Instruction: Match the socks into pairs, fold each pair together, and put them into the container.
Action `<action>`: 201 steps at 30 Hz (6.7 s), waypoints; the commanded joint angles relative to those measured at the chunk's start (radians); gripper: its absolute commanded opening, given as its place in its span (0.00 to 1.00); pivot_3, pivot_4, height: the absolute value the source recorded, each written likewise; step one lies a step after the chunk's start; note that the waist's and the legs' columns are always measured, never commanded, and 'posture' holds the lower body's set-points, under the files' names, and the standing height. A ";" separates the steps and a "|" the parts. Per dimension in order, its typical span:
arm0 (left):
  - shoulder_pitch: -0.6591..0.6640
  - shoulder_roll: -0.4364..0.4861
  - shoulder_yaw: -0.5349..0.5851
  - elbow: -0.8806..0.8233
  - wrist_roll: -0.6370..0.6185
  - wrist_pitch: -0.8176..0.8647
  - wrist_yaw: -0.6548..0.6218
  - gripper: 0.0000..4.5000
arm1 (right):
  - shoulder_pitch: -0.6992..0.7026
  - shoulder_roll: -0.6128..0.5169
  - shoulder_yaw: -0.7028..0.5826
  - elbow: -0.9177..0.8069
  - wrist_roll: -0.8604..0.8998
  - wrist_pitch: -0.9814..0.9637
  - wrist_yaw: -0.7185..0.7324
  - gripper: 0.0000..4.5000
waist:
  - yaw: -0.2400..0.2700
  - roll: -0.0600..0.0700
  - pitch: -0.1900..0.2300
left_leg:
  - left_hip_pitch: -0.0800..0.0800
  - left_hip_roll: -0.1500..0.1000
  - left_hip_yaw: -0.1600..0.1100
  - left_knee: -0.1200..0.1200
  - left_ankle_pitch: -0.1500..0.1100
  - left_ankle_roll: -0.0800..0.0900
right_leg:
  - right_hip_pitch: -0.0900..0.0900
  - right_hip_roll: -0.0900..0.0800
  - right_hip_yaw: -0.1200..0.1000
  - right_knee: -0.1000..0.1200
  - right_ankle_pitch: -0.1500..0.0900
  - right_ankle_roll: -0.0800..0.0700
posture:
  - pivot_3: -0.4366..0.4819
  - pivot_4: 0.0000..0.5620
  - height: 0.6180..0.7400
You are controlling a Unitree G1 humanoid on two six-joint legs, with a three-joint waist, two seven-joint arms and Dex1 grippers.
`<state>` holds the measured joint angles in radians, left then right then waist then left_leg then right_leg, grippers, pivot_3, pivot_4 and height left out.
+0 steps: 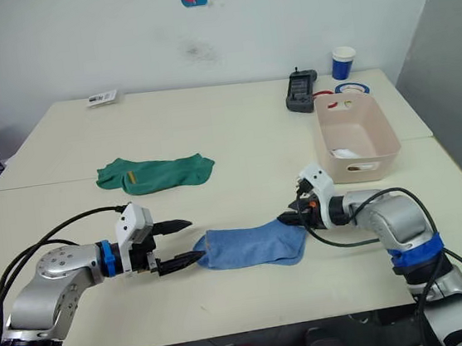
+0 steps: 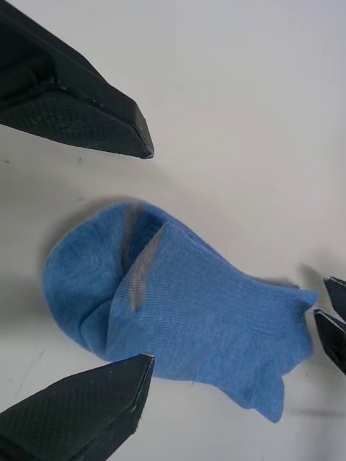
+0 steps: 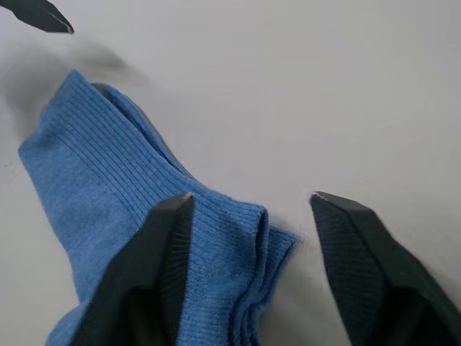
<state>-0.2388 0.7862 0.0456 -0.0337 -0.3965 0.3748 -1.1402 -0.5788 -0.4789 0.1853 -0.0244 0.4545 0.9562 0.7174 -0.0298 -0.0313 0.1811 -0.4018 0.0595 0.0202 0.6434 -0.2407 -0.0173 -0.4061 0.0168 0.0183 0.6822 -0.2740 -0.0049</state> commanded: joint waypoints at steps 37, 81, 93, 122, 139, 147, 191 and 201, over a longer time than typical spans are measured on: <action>-0.400 -0.062 -0.248 0.322 0.151 -0.370 -0.443 1.00 | 0.128 -0.253 0.033 -0.431 0.181 0.047 0.310 0.01 | 0.001 0.000 0.000 | 0.000 -0.003 0.002 0.001 0.000 0.000 | 0.000 0.005 0.000 0.000 0.000 0.000 | 0.48 0.27 1.00; -0.659 -0.139 -0.462 0.837 0.235 -0.703 -0.474 0.65 | 0.153 -0.291 0.068 -0.425 0.174 0.007 0.345 0.00 | 0.000 0.000 0.000 | -0.002 -0.010 -0.004 0.002 0.000 0.000 | 0.000 0.003 -0.001 0.000 0.000 0.000 | 0.48 0.27 1.00; -0.630 0.002 -0.560 0.688 0.073 -0.576 -0.474 0.01 | 0.147 -0.292 0.042 -0.367 0.160 -0.005 0.330 0.00 | 0.000 0.000 0.000 | -0.003 -0.010 -0.006 0.002 0.000 0.000 | 0.000 0.003 -0.001 0.000 0.000 0.000 | 0.48 0.27 1.00; -0.207 0.258 -0.243 -0.063 0.032 -0.020 -0.297 0.01 | 0.215 -0.273 -0.078 -0.434 0.391 0.130 0.117 0.00 | 0.003 0.000 0.000 | -0.001 -0.010 -0.008 0.001 0.000 0.000 | 0.001 0.000 -0.002 0.000 0.000 0.000 | 0.48 0.27 1.00; -0.407 0.108 -0.329 0.185 0.232 -0.063 -0.322 0.01 | 0.027 -0.180 0.018 -0.193 0.169 0.027 0.129 0.00 | 0.001 0.000 0.000 | -0.006 -0.012 -0.007 0.003 0.000 0.001 | -0.002 0.001 -0.003 0.000 0.000 0.000 | 0.48 0.27 1.00; -0.451 0.046 -0.343 0.227 0.294 -0.053 -0.294 0.01 | 0.008 -0.151 0.021 -0.135 0.117 0.014 0.121 0.00 | 0.001 0.000 0.000 | -0.006 -0.012 -0.007 0.003 0.000 0.000 | -0.002 0.000 -0.003 0.001 0.000 0.000 | 0.48 0.27 1.00; -0.437 -0.038 -0.334 0.299 0.341 -0.015 -0.202 0.01 | -0.026 -0.070 0.012 -0.018 -0.026 -0.046 0.091 0.00 | 0.001 0.000 0.000 | -0.006 -0.012 -0.009 0.003 0.000 0.000 | -0.002 0.000 -0.003 0.003 0.002 -0.004 | 0.48 0.27 1.00; -0.456 -0.039 -0.258 0.267 0.292 0.010 -0.151 0.58 | 0.000 -0.069 -0.079 -0.114 0.013 -0.042 0.073 0.63 | 0.001 0.000 0.000 | -0.006 -0.012 -0.009 0.003 0.000 0.000 | -0.003 0.000 -0.003 0.003 0.002 -0.003 | 0.48 0.27 1.00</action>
<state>-0.6725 0.7412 -0.2756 0.2806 -0.0727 0.3673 -1.3139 -0.5798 -0.5429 0.1632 -0.0701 0.4286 0.9132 0.7946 -0.0287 -0.0314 0.1810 -0.4080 0.0475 0.0103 0.6465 -0.2407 -0.0169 -0.4086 0.0165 0.0151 0.6851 -0.2718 -0.0083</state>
